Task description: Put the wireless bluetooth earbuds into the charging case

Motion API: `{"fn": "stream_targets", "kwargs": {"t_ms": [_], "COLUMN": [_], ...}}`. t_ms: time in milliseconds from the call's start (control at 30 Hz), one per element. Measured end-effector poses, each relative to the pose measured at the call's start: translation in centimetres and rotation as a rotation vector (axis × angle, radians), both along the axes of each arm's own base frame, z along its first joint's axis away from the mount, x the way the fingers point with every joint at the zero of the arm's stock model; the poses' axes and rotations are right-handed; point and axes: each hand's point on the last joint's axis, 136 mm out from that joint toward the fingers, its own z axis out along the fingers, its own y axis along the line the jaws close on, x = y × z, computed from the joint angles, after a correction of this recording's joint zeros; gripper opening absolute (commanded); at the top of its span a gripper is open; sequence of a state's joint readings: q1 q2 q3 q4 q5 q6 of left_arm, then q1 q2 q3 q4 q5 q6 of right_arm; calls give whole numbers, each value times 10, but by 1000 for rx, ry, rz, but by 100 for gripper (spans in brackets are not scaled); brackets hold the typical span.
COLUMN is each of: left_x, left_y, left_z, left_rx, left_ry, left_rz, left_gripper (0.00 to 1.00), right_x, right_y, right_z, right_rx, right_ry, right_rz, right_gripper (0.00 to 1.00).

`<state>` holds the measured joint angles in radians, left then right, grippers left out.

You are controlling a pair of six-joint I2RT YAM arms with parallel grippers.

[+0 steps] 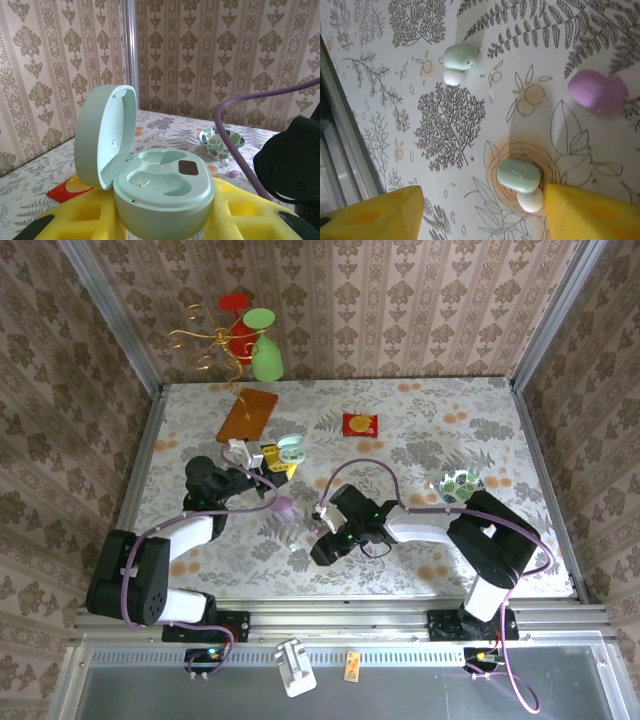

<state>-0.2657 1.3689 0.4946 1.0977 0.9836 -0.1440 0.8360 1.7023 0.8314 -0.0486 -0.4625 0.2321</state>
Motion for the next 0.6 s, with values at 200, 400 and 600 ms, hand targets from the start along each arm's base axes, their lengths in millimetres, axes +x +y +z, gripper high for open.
{"fn": "stream_targets", "kwargs": {"t_ms": [200, 400, 600], "left_x": [0, -1, -1], "left_y": [0, 0, 0], "left_z": [-3, -5, -4], "left_rx": [12, 16, 17], "left_ry": [14, 22, 25], "left_rz": [1, 1, 1], "left_gripper": [29, 29, 29], "right_x": [-9, -5, 9], "right_y": [-2, -3, 9], "right_z": [9, 18, 15], "right_rx": [31, 42, 38], "right_ry": [22, -5, -7], "right_rz": [4, -16, -13], "right_gripper": [65, 65, 63]}}
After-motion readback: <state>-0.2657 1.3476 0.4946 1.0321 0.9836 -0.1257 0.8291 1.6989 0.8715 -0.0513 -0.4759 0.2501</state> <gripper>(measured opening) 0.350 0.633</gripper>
